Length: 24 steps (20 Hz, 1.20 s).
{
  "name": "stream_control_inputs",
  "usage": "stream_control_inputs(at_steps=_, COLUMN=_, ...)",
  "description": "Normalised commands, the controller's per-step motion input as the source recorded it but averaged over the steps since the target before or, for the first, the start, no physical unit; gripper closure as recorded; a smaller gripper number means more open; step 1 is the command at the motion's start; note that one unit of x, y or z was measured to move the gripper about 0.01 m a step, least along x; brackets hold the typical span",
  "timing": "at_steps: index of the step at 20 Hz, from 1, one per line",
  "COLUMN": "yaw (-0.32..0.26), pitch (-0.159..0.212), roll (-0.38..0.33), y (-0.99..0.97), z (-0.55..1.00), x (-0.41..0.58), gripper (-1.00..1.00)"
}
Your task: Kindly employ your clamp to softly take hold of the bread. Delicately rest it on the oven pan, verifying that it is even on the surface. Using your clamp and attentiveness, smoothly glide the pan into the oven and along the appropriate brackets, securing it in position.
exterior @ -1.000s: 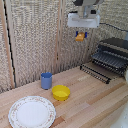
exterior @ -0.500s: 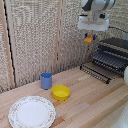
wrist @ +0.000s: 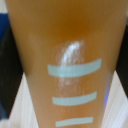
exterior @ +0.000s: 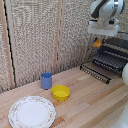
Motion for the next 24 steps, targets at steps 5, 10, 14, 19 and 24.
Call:
stream_control_inputs(at_steps=5, yaw=-0.045, pitch=0.004, roll=0.064, y=-0.85, z=-0.17, x=0.029, gripper=1.0)
stream_control_inputs(at_steps=10, yaw=-0.036, pitch=0.0, roll=0.07, y=-0.68, z=-0.13, x=0.089, gripper=1.0)
stream_control_inputs(at_steps=14, yaw=-0.043, pitch=-0.044, roll=0.048, y=-0.41, z=-0.05, x=0.022, gripper=1.0)
stream_control_inputs(at_steps=19, yaw=-0.046, pitch=-0.146, roll=0.084, y=-0.51, z=0.0, x=0.028, gripper=1.0)
stream_control_inputs(at_steps=24, yaw=-0.036, pitch=-0.047, roll=0.052, y=-0.25, z=-0.04, x=0.03, gripper=-1.0)
